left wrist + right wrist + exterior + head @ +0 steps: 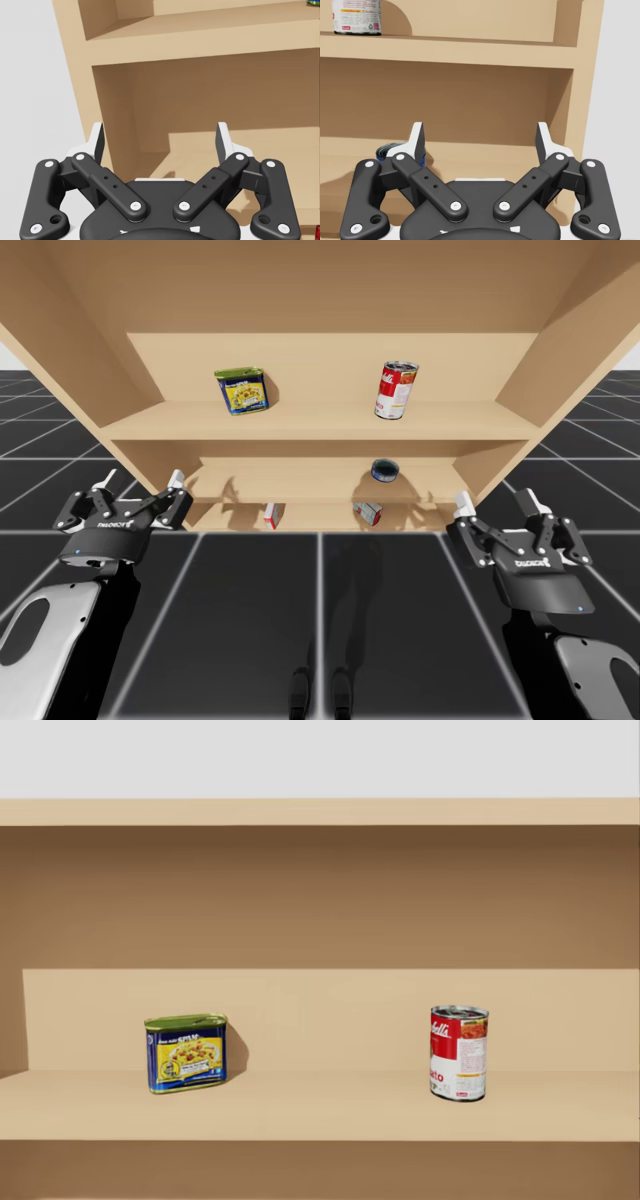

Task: Retrieve the spam can from the shelves.

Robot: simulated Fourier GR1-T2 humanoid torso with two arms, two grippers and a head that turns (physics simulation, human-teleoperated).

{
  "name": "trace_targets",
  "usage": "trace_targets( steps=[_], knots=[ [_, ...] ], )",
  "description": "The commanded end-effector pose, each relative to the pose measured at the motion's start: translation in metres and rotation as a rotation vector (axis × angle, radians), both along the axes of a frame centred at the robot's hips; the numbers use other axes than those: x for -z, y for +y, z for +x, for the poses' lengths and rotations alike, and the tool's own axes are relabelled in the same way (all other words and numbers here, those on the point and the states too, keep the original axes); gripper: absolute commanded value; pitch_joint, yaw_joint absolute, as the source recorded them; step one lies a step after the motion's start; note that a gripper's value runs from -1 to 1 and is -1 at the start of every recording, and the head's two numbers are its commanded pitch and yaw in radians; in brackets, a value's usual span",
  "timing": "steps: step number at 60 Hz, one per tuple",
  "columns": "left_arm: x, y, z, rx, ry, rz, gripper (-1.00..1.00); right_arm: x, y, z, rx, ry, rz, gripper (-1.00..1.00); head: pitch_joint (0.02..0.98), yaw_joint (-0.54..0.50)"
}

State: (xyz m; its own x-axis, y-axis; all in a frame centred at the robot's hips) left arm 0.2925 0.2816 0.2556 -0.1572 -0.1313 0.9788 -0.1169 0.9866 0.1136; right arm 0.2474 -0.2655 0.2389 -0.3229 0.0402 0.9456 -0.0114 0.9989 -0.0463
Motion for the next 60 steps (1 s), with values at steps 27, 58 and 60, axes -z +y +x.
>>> trace_targets(
  steps=[27, 58, 60],
  knots=[
    [0.0, 0.0, -0.001, 0.013, 0.015, -0.01, -1.0, 0.003, 0.002, 0.004, 0.011, 0.048, -0.01, -1.0, 0.217, 0.21],
    [-0.067, -0.029, -0.05, 0.171, 0.071, -0.102, -1.0, 0.003, 0.003, 0.003, -0.011, 0.069, 0.018, -1.0, 0.245, 0.25],
    [-0.073, -0.032, -0.053, 0.188, 0.071, -0.103, -1.0, 0.003, 0.003, 0.003, -0.011, 0.069, 0.016, -1.0, 0.246, 0.25]
  ],
)
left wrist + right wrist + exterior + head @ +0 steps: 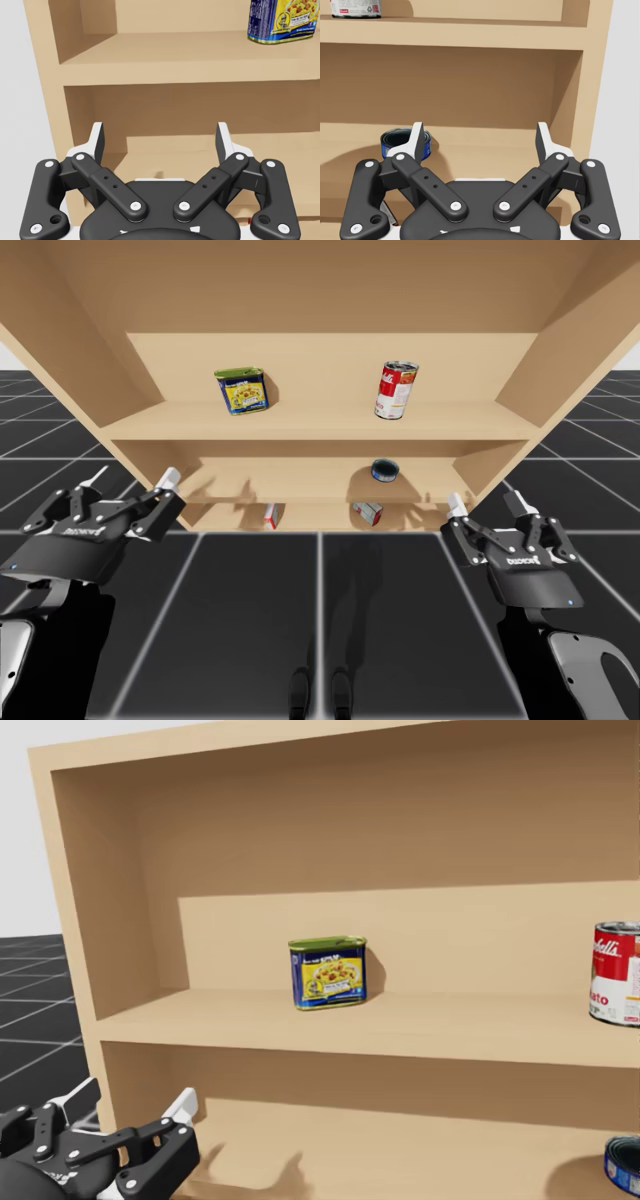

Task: Retrieve the spam can from the shelves.

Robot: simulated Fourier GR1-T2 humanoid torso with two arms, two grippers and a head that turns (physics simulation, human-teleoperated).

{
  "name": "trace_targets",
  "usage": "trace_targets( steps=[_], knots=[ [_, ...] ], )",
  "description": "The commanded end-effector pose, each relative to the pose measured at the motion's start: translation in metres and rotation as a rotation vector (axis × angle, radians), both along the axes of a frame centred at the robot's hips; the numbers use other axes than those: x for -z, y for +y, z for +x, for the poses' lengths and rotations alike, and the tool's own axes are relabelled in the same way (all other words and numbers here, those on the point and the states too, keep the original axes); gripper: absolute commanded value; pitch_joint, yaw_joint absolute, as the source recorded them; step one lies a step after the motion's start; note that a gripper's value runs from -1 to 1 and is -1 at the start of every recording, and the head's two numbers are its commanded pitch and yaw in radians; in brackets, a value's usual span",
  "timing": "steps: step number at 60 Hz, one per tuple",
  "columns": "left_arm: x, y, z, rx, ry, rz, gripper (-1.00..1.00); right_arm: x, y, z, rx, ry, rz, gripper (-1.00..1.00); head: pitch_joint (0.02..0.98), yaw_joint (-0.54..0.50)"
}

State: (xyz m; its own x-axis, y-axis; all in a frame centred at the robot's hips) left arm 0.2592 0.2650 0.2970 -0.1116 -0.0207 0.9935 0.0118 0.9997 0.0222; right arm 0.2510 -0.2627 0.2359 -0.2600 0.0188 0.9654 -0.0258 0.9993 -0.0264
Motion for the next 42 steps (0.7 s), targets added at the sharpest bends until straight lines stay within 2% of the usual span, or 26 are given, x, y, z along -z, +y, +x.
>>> trace_targets(
  steps=[1, 10, 21, 31, 42],
  knots=[
    [-0.034, -0.016, -0.022, 0.069, 0.011, -0.011, -1.0, 0.0, 0.0, 0.0, 0.001, 0.003, -0.003, -1.0, 0.247, 0.25],
    [-0.071, -0.031, -0.034, 0.128, -0.009, 0.004, -1.0, 0.001, 0.0, 0.0, 0.002, 0.002, -0.011, -1.0, 0.256, 0.24],
    [-0.101, -0.051, -0.028, 0.207, 0.041, 0.017, -1.0, 0.001, 0.0, 0.0, 0.005, 0.002, -0.018, -1.0, 0.256, 0.25],
    [-0.11, -0.07, -0.01, 0.223, 0.082, 0.045, -1.0, 0.001, 0.0, 0.0, 0.006, 0.001, -0.023, -1.0, 0.255, 0.25],
    [-0.107, -0.085, 0.015, 0.222, 0.144, 0.023, -1.0, 0.0, -0.001, 0.0, 0.014, -0.005, -0.024, -1.0, 0.252, 0.24]
  ],
)
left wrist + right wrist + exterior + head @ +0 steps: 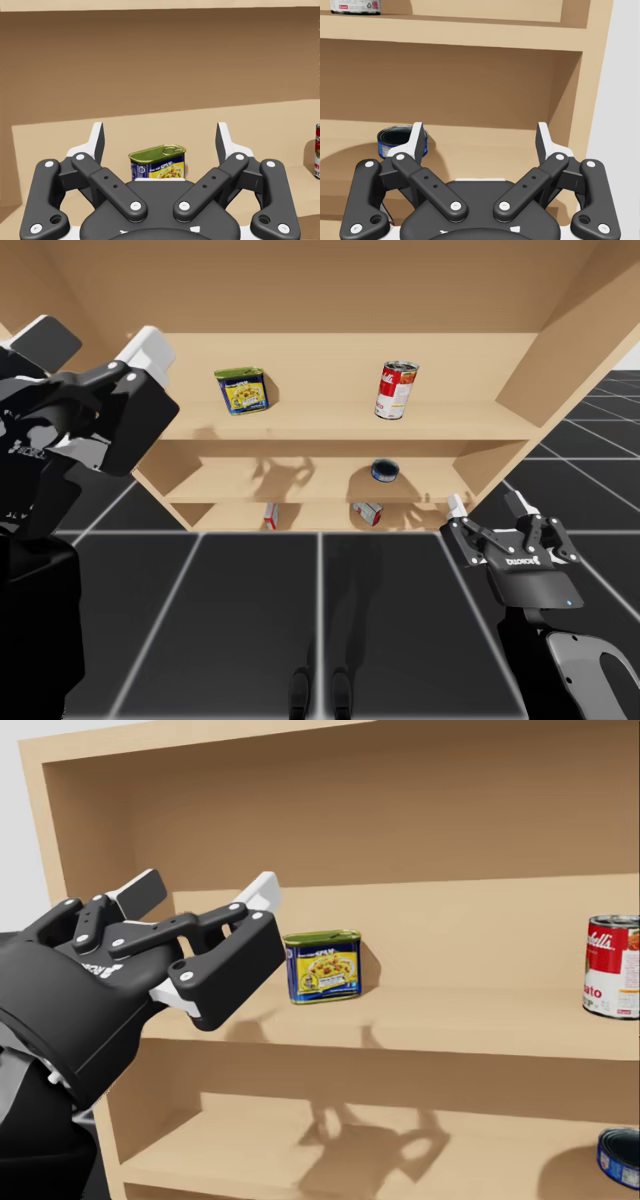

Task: Retrieve the spam can from the shelves.

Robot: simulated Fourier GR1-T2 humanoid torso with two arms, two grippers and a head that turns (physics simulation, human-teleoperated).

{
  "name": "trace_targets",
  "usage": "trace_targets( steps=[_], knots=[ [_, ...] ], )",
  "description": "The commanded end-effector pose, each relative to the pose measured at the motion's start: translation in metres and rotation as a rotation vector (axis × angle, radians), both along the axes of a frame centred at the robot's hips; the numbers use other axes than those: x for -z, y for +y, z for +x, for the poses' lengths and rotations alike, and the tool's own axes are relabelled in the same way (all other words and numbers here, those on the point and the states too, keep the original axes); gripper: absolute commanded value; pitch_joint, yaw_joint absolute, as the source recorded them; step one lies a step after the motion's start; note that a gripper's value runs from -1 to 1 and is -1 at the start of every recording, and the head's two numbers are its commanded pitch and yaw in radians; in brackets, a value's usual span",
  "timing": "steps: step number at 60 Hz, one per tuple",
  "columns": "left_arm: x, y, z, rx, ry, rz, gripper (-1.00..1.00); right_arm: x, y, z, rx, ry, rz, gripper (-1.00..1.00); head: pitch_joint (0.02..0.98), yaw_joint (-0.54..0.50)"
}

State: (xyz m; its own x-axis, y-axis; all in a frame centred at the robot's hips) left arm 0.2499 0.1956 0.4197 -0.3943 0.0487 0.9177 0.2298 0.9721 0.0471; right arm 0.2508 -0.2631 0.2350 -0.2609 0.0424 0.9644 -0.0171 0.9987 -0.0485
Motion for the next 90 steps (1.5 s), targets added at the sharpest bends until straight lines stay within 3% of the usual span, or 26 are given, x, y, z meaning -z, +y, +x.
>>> trace_targets(
  steps=[1, 13, 40, 62, 90],
  knots=[
    [0.017, -0.017, 0.028, -0.018, 0.439, 0.085, -1.0, -0.001, -0.001, 0.0, 0.006, -0.004, -0.002, -1.0, 0.252, 0.24],
    [0.028, -0.029, 0.051, -0.055, 0.515, 0.062, -1.0, -0.001, -0.001, 0.0, 0.009, -0.007, 0.0, -1.0, 0.25, 0.24],
    [0.053, -0.058, 0.088, -0.148, 0.592, 0.049, -1.0, -0.002, -0.003, 0.0, 0.016, -0.012, 0.012, -1.0, 0.246, 0.24],
    [0.048, -0.066, 0.114, -0.204, 0.582, 0.034, -1.0, -0.002, -0.005, 0.0, 0.019, -0.012, 0.018, -1.0, 0.25, 0.23],
    [0.05, -0.067, 0.152, -0.254, 0.639, -0.021, -1.0, -0.002, -0.006, 0.0, 0.016, -0.008, 0.02, -1.0, 0.262, 0.23]
  ],
)
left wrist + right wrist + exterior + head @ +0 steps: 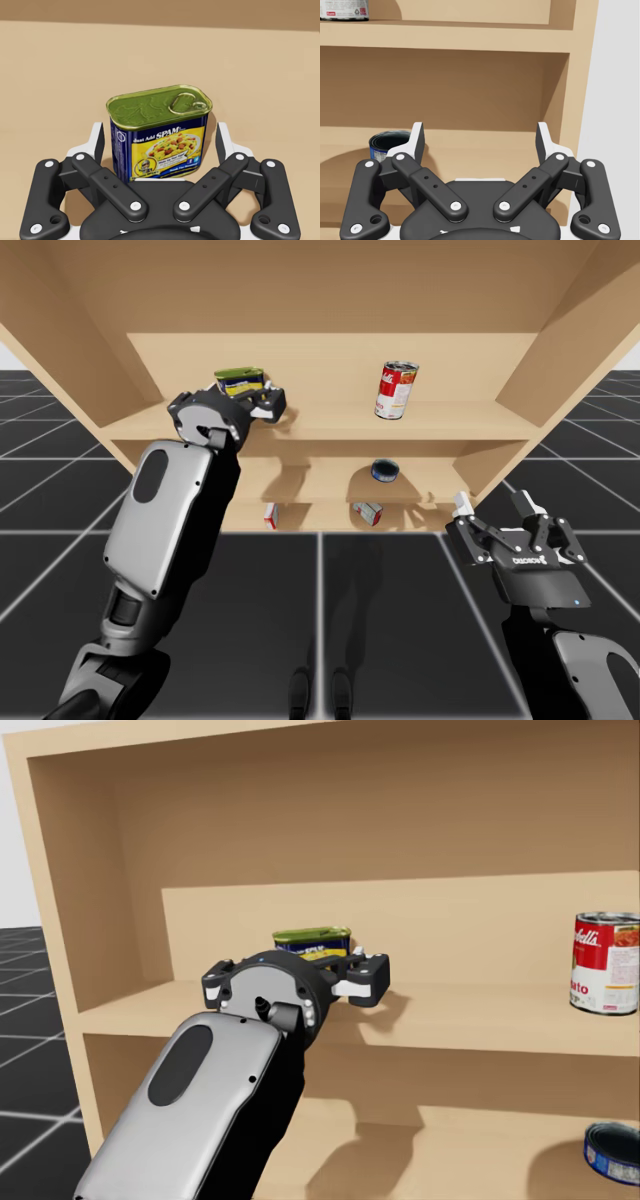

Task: Retrieve the spam can from the shelves.

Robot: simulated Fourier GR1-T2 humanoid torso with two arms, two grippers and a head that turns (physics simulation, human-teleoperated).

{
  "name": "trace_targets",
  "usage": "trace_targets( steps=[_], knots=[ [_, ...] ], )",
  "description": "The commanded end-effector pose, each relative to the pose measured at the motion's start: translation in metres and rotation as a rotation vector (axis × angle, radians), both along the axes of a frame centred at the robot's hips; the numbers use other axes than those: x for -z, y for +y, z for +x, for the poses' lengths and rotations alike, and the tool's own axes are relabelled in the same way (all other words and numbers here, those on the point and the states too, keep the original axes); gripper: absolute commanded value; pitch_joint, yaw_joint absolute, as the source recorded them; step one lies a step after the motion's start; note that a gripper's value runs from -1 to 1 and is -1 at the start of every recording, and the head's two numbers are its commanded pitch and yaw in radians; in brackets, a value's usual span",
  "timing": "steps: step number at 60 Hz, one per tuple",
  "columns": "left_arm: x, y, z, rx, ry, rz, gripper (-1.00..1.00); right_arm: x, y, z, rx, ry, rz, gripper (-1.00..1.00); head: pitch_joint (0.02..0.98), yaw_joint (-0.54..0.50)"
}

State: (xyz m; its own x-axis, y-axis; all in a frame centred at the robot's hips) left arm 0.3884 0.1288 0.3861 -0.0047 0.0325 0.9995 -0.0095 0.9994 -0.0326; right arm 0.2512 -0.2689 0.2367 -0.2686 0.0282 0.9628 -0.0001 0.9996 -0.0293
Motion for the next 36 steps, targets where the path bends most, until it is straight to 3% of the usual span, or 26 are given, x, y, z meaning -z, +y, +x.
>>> trace_targets(
  steps=[1, 19, 21, 22, 23, 24, 25, 27, 36],
  knots=[
    [0.016, 0.0, 0.014, -0.013, 0.229, -0.012, -1.0, 0.0, 0.0, 0.0, 0.0, 0.001, 0.001, -1.0, 0.262, 0.23],
    [0.012, -0.003, 0.026, -0.015, 0.207, -0.011, -1.0, 0.0, -0.002, 0.0, 0.001, 0.001, 0.001, -1.0, 0.264, 0.22],
    [0.011, -0.003, 0.026, -0.012, 0.198, -0.008, -0.83, 0.0, -0.002, 0.0, 0.001, 0.002, 0.0, -1.0, 0.264, 0.22],
    [0.011, -0.003, 0.026, -0.013, 0.197, -0.005, -0.19, 0.0, -0.002, 0.0, 0.001, 0.002, 0.0, -1.0, 0.264, 0.22],
    [0.011, -0.003, 0.027, -0.015, 0.195, -0.004, 0.17, 0.0, -0.002, 0.0, 0.001, 0.002, 0.0, -1.0, 0.264, 0.22],
    [0.011, -0.003, 0.026, -0.015, 0.194, -0.004, 0.17, 0.0, -0.002, 0.0, 0.001, 0.002, 0.0, -1.0, 0.264, 0.22],
    [0.01, -0.003, 0.026, -0.014, 0.188, -0.003, 0.77, 0.0, -0.002, 0.0, 0.001, 0.002, 0.0, -1.0, 0.263, 0.22],
    [0.009, -0.003, 0.026, -0.013, 0.182, 0.0, 0.93, 0.0, -0.002, 0.0, 0.001, 0.002, 0.0, -1.0, 0.263, 0.22],
    [0.004, -0.003, 0.019, -0.003, 0.153, 0.017, 1.0, -0.001, -0.003, 0.0, 0.001, 0.001, 0.0, -1.0, 0.264, 0.22]
  ],
)
